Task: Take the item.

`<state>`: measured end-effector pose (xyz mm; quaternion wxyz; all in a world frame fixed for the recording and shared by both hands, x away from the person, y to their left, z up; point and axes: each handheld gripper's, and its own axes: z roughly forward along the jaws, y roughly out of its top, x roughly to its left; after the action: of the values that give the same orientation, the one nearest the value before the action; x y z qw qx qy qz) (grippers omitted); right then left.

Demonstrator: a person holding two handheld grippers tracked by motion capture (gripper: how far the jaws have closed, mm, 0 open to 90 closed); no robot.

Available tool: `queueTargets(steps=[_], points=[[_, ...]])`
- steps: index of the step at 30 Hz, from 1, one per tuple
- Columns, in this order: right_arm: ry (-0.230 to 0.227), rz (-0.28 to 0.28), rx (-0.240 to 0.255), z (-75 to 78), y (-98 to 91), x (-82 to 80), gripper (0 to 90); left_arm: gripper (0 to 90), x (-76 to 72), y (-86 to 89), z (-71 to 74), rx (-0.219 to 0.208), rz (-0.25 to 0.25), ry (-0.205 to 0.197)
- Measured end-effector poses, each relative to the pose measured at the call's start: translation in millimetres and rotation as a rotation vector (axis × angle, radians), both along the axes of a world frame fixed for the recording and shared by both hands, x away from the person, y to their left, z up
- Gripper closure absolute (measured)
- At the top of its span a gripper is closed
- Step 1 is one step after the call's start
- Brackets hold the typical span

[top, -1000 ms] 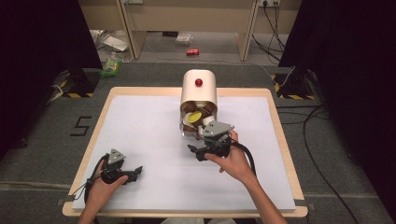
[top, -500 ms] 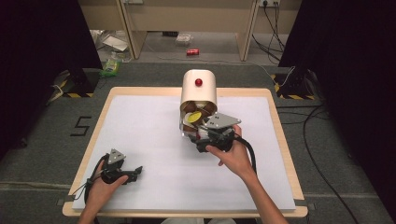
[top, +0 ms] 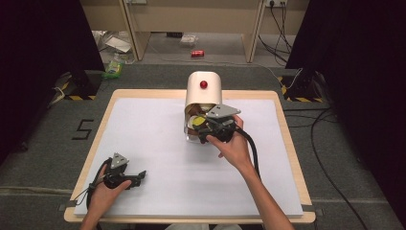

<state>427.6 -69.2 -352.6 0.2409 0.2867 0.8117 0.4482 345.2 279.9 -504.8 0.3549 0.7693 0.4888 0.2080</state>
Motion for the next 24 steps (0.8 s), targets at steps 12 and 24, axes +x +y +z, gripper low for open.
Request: queueTargets(steps=[12,24], points=[[0.036,-0.02,-0.018,-6.7,13.1,15.1,32.0,11.2,0.0,0.0,0.0,-0.001,0.0,0.0],[0.067,-0.042,-0.036,-12.8,15.6,24.2,33.4,11.1,0.0,-0.1,0.0,0.0,0.001,0.0]])
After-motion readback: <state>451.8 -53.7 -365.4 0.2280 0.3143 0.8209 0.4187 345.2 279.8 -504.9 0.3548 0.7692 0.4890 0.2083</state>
